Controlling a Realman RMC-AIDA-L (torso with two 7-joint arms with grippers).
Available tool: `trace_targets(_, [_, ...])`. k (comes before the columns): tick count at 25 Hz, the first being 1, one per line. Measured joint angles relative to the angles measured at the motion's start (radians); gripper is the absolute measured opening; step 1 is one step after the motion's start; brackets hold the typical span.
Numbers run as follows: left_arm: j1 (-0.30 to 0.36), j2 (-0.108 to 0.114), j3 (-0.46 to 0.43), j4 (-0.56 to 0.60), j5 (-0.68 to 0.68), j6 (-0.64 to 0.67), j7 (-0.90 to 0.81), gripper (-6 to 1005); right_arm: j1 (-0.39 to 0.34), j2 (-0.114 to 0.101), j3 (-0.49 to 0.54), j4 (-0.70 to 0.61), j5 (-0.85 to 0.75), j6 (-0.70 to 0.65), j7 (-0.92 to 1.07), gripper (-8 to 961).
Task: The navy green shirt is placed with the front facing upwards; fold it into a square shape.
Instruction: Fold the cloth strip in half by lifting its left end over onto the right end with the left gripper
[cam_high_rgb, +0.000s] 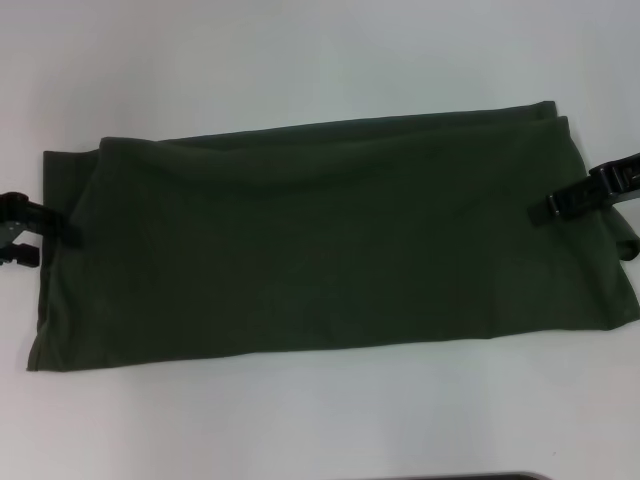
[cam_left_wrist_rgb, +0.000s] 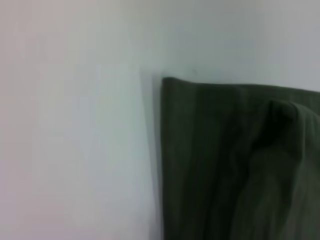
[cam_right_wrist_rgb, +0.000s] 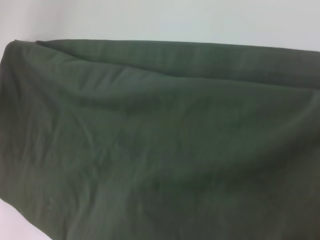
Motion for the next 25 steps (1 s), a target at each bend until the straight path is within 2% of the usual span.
trace_targets(3, [-0.003, -0.001, -0.001, 0.007, -0.004, 0.023, 0.003, 708, -0.002, -0.001, 0.002, 0.0, 0.0, 0.0, 0.0, 683])
trace_targets(6, [-0.003, -0.003, -0.019, 0.06, -0.01, 0.077, 0.005, 707, -0.004, -0.003, 0.003, 0.001, 0.0, 0.0, 0.001, 683])
trace_targets(9, [0.0, -0.017, -0.055, 0.158, -0.012, 0.144, 0.007, 706, -0.004, -0.004, 0.003, 0.001, 0.0, 0.0, 0.004, 683])
trace_targets(11, [-0.002, -0.024, -0.069, 0.182, -0.033, 0.18, 0.018, 706, -0.005, -0.004, 0.003, 0.001, 0.0, 0.0, 0.004, 684])
trace_targets(14, [-0.015, -0.023, -0.064, 0.097, -0.091, 0.206, 0.058, 706, -0.005, -0.005, 0.004, 0.002, 0.0, 0.001, 0.001, 684])
trace_targets(18, [-0.029, -0.032, -0.039, -0.008, -0.094, 0.144, 0.084, 706, -0.006, -0.005, 0.002, 0.005, 0.0, 0.005, 0.0, 684])
trace_targets(25, [-0.032, -0.055, 0.002, -0.034, -0.089, 0.057, 0.082, 707, -0.012, -0.008, 0.005, 0.019, 0.0, 0.011, -0.002, 683])
